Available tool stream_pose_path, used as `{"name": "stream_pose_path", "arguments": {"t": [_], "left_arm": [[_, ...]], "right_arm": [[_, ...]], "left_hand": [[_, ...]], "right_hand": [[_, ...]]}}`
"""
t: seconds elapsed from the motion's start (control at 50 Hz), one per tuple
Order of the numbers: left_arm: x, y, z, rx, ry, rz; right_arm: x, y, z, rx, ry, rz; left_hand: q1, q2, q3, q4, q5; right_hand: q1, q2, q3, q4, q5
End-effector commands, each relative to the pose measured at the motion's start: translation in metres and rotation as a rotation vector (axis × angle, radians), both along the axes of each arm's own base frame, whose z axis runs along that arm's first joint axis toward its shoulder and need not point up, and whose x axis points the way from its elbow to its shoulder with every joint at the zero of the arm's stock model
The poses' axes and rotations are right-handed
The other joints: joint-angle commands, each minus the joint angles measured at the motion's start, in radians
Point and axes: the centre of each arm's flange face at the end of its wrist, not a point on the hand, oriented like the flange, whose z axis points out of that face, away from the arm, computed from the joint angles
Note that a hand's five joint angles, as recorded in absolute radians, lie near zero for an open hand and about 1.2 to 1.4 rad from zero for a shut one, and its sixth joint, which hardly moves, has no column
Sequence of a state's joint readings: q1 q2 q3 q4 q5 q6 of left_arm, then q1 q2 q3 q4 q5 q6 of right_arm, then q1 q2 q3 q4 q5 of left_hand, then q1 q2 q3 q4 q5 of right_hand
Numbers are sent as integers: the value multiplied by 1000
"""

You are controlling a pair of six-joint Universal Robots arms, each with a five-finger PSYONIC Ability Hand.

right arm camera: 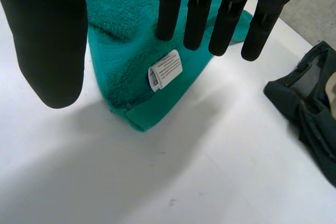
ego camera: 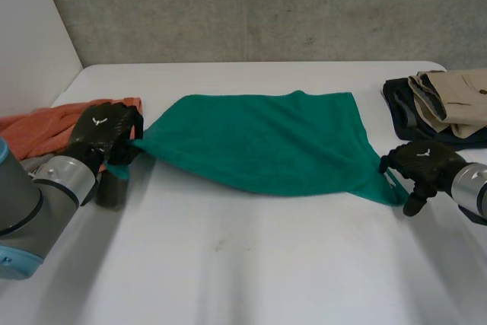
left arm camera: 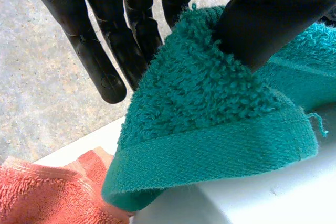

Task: Fold the laundry.

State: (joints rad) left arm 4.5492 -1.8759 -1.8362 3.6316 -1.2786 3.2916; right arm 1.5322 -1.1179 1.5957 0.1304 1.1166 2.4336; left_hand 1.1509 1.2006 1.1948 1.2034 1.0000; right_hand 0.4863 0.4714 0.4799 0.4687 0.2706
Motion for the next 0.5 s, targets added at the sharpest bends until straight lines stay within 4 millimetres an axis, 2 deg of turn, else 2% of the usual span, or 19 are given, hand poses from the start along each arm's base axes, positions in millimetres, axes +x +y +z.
{"name": "stream_pose_path", "arguments": {"t": [0.02, 0.24, 0.5], "left_arm": [[0, 0, -1, 3, -2, 1], [0, 0, 0, 1, -2, 1], [1, 0, 0, 3, -2, 4]], "right_arm": [[6, -5, -22, -36, -46, -6], [14, -19, -33, -56, -62, 22], [24, -38, -37, -100, -69, 42]], "left_hand": [[245, 196, 201, 193, 222], [245, 196, 201, 193, 222], [245, 196, 201, 193, 222]], "right_hand": [[29, 44, 35, 46, 70], [129, 143, 135, 146, 170], [399, 413, 405, 416, 440]]}}
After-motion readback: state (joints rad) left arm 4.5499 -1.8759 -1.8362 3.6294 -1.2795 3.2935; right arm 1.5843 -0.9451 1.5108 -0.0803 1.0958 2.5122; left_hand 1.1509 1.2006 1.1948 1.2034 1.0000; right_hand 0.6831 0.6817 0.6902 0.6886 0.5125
